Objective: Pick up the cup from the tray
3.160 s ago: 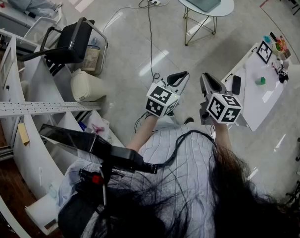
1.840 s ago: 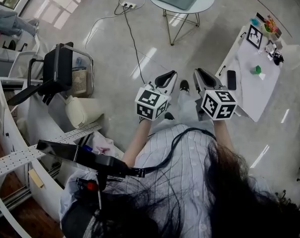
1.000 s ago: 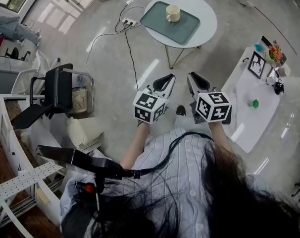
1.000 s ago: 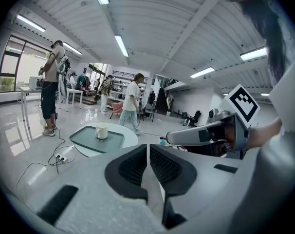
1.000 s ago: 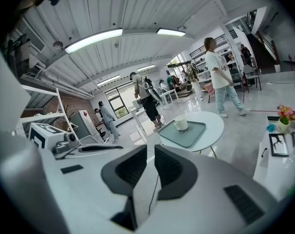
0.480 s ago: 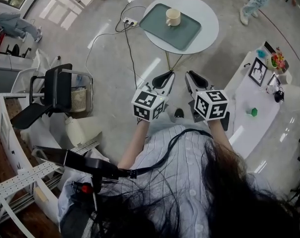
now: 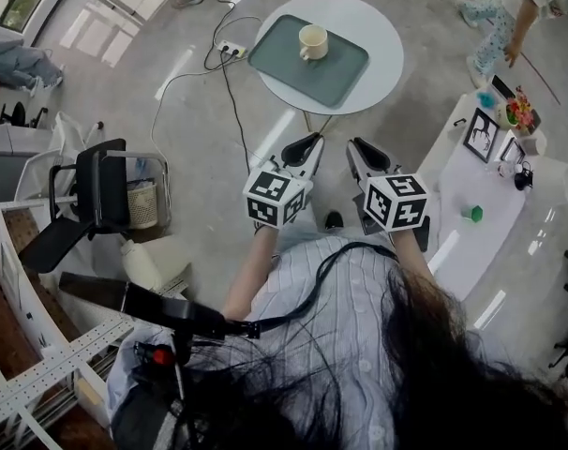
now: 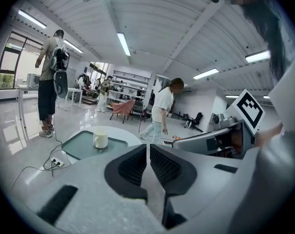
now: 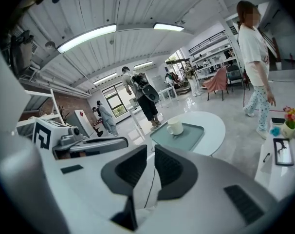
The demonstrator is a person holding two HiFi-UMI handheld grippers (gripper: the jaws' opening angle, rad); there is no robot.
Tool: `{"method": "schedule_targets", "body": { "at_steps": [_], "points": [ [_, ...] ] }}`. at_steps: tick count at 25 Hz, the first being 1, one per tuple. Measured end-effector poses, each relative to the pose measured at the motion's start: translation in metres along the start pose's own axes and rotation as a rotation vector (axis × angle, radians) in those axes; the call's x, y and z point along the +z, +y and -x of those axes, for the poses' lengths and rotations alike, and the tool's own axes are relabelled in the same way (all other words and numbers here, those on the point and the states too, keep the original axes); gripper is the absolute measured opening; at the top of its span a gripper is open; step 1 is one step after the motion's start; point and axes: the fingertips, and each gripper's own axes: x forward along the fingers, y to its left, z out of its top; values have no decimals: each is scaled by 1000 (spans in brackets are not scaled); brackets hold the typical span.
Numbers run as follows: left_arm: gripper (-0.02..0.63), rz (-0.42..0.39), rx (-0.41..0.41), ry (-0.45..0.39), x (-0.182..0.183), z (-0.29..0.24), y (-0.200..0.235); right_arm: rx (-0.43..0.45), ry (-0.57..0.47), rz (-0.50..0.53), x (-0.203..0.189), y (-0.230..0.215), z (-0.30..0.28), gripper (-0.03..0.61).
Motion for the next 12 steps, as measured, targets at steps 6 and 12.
{"method": "schedule_targets", "body": {
  "at_steps": [6, 12],
  "points": [
    [32, -20, -47, 25, 15, -29, 40, -62, -14, -35, 24, -21, -37, 64],
    [32, -24, -97, 68, 35, -60, 89, -100, -32, -64, 60, -32, -84, 64]
  ]
}}
